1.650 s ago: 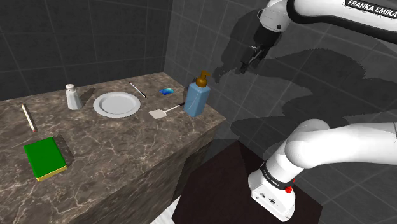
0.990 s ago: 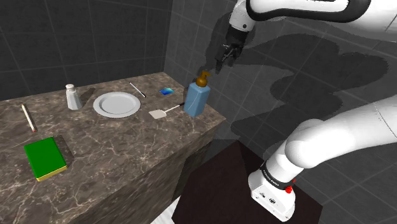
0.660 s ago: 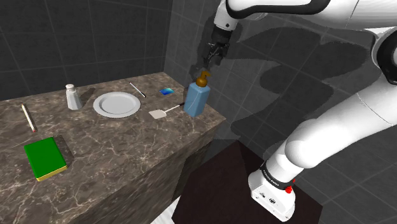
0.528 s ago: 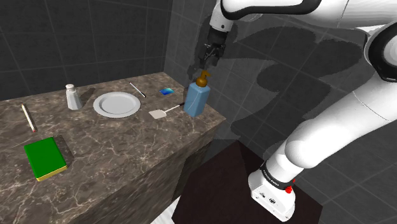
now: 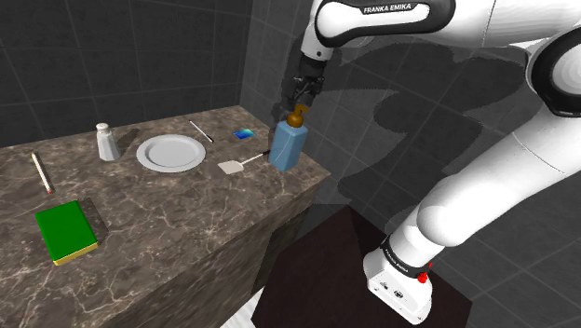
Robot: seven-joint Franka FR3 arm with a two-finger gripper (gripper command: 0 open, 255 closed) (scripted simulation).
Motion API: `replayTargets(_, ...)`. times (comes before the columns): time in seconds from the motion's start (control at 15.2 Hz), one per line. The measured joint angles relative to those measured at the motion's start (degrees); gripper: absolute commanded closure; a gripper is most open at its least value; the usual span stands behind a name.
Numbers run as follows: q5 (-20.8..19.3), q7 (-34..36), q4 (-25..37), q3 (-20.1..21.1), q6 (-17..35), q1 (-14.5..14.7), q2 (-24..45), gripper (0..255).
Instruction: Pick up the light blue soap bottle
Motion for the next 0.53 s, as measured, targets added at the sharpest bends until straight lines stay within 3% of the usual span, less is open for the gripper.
replayTargets(0.53, 0.0, 0.0, -0.1, 0.0, 0.3, 0.0, 0.1, 255)
